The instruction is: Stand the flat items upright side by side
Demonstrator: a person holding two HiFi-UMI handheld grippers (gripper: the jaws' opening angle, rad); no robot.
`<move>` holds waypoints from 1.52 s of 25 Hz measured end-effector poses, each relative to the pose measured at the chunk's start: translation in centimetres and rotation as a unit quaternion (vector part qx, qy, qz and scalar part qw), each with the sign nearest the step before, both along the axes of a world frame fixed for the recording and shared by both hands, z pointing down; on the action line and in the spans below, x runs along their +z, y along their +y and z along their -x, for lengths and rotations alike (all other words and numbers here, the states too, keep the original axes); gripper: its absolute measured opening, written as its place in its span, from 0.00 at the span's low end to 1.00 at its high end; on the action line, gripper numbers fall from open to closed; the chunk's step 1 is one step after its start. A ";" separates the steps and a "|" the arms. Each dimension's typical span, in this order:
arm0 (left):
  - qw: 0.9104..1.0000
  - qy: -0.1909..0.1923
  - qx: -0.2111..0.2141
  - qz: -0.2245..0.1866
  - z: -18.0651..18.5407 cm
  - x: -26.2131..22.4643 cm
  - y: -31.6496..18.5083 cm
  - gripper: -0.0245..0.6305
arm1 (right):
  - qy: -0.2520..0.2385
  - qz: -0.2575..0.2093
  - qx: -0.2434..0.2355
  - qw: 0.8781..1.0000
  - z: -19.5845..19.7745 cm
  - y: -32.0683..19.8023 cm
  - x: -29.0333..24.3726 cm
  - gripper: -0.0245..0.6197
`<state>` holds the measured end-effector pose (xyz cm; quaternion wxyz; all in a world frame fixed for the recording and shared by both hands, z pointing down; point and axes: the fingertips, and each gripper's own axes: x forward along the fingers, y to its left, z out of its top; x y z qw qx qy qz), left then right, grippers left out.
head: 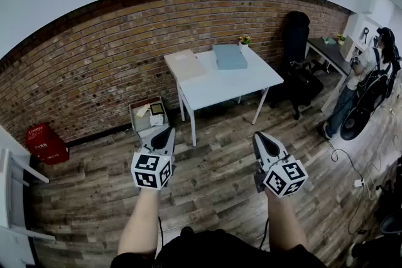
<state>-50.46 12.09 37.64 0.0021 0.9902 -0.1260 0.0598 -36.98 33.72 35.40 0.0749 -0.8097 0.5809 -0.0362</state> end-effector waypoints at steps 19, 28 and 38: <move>1.000 -0.003 -0.015 -0.016 0.6 0.6 1.4 0.06 | 0.036 0.015 -0.034 0.999 0.7 1.0 0.9 0.06; 1.000 0.005 0.007 0.002 -0.1 0.5 1.9 0.23 | 0.042 0.029 -0.019 0.999 -0.3 1.3 0.8 0.12; 1.000 -0.003 0.028 0.009 -0.8 0.8 2.0 0.45 | 0.030 0.029 -0.019 0.999 -0.8 1.4 0.8 0.37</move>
